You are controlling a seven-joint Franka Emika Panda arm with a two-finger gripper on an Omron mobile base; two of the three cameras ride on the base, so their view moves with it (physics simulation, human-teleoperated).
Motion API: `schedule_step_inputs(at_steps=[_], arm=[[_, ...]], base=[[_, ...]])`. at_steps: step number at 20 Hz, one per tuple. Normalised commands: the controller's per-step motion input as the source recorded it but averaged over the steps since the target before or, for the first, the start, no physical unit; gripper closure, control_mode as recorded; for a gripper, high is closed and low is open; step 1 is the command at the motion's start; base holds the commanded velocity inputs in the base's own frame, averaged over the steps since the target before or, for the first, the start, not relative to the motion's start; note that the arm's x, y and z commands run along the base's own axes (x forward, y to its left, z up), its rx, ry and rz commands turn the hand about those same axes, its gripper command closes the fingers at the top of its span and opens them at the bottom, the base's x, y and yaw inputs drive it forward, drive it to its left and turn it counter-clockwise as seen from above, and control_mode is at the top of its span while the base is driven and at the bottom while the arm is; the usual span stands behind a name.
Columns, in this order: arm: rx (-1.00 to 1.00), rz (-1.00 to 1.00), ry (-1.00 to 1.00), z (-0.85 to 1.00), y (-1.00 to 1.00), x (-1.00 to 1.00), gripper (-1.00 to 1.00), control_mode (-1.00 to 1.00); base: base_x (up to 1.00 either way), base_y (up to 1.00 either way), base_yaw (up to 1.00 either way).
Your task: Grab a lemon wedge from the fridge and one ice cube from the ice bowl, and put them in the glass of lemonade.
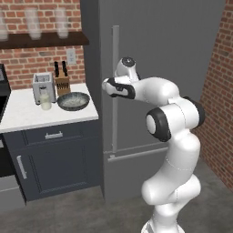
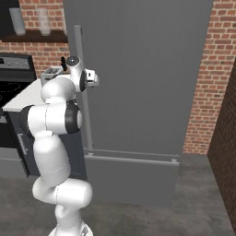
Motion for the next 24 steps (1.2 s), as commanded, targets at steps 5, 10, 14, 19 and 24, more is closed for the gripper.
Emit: schedule_step_inputs(at_steps=[5,10,14,19,24], arm=[[0.0,0.0,0.0,-0.18,0.02,0.14,-1.0,-1.0],[0.01,0.03,-0.01,-0.17,0.02,0.23,-1.0,-1.0],[0.0,0.04,0.0,-0.09,0.04,0.31,-1.0,-1.0],[0.0,0.04,0.0,-0.12,0.1,0.34,1.0,-1.0],[0.0,0.04,0.0,-0.11,0.14,0.35,1.0,-1.0]], base=[[0.0,0.0,0.0],[0.0,0.0,0.0],[0.0,0.0,0.0],[0.0,0.0,0.0],[0.0,0.0,0.0]])
